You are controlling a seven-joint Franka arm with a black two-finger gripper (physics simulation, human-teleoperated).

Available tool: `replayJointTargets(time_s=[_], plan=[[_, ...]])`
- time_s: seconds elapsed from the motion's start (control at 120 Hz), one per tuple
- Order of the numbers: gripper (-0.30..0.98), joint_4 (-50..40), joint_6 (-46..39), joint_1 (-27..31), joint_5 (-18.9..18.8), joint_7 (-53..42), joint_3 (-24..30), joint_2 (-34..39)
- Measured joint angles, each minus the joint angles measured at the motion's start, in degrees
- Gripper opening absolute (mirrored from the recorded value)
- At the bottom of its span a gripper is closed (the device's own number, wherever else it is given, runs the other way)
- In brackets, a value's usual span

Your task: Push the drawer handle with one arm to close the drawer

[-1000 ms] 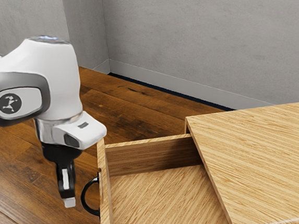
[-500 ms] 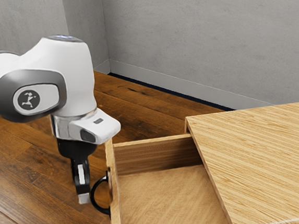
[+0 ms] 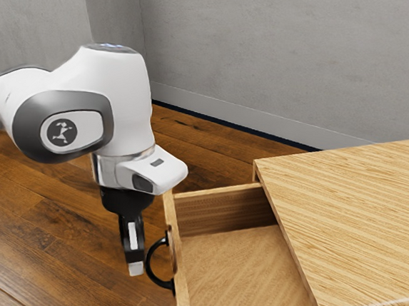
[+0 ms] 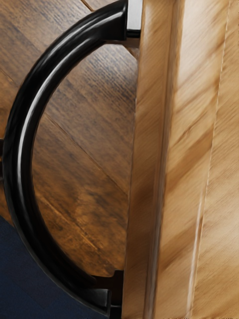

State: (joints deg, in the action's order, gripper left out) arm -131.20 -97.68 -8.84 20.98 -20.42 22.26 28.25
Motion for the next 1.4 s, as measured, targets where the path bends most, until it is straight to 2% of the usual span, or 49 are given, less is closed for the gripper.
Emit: replayJointTargets(time_s=[0.467,1.4], plan=[[-0.1,4.26,-1.74,0.18,0.15,0.15,3.06,-4.96],[-0.1,13.14,-5.69,-0.05,-1.54,0.26,4.59,-16.13]])
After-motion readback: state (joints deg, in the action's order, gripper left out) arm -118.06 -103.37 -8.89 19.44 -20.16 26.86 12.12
